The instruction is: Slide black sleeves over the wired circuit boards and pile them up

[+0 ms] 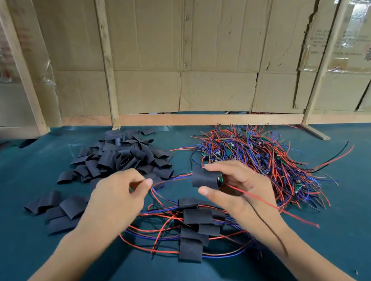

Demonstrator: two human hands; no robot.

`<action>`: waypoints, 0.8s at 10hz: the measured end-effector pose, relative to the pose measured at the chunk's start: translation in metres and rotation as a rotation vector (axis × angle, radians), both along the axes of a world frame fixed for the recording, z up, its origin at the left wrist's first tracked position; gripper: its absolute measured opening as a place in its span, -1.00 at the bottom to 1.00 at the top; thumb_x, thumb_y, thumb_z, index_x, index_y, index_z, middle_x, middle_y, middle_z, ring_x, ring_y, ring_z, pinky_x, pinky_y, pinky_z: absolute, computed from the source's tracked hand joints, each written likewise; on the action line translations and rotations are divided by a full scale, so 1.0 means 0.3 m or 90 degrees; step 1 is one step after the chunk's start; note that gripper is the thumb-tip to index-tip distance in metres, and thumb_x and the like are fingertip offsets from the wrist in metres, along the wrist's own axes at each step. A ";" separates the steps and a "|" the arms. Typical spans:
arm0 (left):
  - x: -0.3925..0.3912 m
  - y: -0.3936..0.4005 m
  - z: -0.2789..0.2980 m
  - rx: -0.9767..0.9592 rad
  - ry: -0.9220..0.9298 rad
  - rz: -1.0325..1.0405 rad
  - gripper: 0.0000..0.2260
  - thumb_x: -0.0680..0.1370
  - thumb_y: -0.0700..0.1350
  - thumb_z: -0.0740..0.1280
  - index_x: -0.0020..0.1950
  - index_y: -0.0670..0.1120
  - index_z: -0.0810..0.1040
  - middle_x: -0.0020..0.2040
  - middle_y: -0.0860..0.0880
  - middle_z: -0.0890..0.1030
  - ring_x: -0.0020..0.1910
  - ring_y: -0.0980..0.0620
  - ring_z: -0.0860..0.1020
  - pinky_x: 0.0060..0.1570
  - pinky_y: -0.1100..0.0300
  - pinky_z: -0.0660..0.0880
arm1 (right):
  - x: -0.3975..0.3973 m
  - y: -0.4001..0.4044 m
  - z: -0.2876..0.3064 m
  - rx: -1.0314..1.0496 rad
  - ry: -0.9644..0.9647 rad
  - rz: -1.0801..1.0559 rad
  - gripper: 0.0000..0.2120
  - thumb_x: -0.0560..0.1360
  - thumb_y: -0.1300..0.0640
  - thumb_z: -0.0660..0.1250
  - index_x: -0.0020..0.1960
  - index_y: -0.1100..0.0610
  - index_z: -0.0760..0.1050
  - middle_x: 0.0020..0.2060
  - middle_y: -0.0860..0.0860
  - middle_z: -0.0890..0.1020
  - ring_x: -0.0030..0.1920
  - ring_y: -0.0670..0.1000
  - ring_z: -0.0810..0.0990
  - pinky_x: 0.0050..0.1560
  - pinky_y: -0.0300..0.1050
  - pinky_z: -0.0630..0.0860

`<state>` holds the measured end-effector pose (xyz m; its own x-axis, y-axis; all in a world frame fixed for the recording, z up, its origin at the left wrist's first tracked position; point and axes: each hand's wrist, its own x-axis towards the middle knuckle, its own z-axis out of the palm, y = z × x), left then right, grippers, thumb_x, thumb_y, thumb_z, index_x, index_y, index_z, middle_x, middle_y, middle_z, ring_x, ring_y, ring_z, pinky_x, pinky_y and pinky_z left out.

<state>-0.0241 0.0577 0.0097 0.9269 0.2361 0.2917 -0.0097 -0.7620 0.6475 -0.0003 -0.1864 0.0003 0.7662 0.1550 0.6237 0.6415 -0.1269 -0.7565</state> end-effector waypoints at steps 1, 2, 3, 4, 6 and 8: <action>-0.032 -0.046 -0.007 0.322 -0.201 -0.117 -0.61 0.61 0.18 0.17 0.31 0.03 0.56 0.22 0.05 0.54 0.22 -0.07 0.44 0.19 0.00 0.38 | -0.006 0.012 -0.010 -0.004 -0.003 0.012 -0.65 0.32 0.22 0.60 0.10 0.12 0.69 0.05 -0.02 0.68 0.05 -0.04 0.67 0.06 -0.23 0.53; -0.047 -0.104 -0.013 0.254 -0.200 -0.320 -0.56 0.66 0.16 0.12 0.46 -0.01 0.40 0.31 0.14 0.46 0.32 0.11 0.38 0.35 0.22 0.24 | -0.008 0.021 -0.009 0.056 0.021 0.040 -0.64 0.30 0.24 0.61 0.09 0.14 0.69 0.05 0.04 0.69 0.02 0.11 0.69 0.05 -0.07 0.61; -0.052 -0.112 -0.036 0.158 -0.193 -0.355 -0.75 0.68 0.09 0.09 0.33 0.12 0.36 0.06 0.31 0.39 0.11 0.24 0.38 0.17 0.42 0.23 | -0.016 0.015 0.010 0.083 0.074 0.078 -0.63 0.30 0.24 0.61 0.08 0.08 0.70 0.03 0.03 0.69 -0.07 0.03 0.70 -0.03 -0.19 0.59; -0.038 -0.100 -0.043 0.088 -0.221 -0.333 -0.82 0.68 0.05 0.10 0.20 0.13 0.46 -0.10 0.19 0.41 -0.11 0.13 0.45 -0.08 0.28 0.35 | -0.031 0.011 0.023 0.068 0.113 0.089 -0.64 0.30 0.20 0.61 0.07 0.00 0.70 -0.03 0.02 0.69 -0.11 0.08 0.65 -0.04 -0.06 0.56; -0.040 -0.075 -0.012 0.053 -0.261 -0.312 -0.81 0.65 0.10 0.16 0.17 0.25 0.53 -0.29 0.14 0.53 -0.43 0.15 0.41 -0.39 0.32 0.35 | -0.041 0.014 0.036 0.117 0.175 0.149 -0.61 0.27 0.18 0.62 0.08 0.00 0.69 -0.01 0.15 0.72 -0.03 0.06 0.70 0.09 0.07 0.61; -0.044 -0.051 -0.004 0.122 -0.213 -0.323 -0.81 0.62 0.15 0.17 0.15 0.23 0.53 0.01 0.32 0.61 -0.05 0.25 0.61 -0.08 0.21 0.51 | -0.001 -0.025 0.022 0.090 0.163 0.231 -0.70 0.39 0.18 0.55 0.12 0.10 0.67 -0.03 0.25 0.69 -0.20 0.18 0.66 -0.10 0.08 0.66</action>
